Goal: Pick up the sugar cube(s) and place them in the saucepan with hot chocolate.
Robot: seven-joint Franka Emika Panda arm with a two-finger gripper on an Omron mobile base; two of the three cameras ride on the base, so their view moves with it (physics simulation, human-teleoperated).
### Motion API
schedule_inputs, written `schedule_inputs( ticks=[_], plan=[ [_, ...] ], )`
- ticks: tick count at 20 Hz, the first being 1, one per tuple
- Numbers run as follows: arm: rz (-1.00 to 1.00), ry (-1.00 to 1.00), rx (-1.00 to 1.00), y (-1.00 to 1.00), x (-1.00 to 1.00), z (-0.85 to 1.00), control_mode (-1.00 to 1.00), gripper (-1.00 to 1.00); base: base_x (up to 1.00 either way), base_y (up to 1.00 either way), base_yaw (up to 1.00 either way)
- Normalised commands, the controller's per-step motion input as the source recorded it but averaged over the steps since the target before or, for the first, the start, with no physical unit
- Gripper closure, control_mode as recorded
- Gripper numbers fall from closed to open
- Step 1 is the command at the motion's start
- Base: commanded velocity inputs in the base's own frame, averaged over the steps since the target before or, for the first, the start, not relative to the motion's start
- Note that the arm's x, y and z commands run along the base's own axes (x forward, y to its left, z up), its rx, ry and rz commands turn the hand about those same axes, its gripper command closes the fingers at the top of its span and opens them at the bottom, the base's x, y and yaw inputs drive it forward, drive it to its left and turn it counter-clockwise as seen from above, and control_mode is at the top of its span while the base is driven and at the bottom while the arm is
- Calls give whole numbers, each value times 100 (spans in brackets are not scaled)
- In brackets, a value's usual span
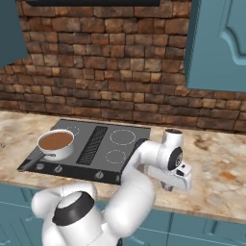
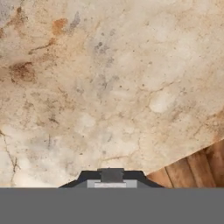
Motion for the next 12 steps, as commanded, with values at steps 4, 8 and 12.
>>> schedule_inputs(
  ticks=[4, 8, 12],
  plan=[
    [42, -16, -3, 88, -62, 86, -100, 100, 0, 0, 0],
    [41, -12, 4, 97, -23, 90, -100, 100, 0, 0, 0],
    [38, -13, 20, 96, 0, 76, -100, 100, 0, 0, 0]
  ],
)
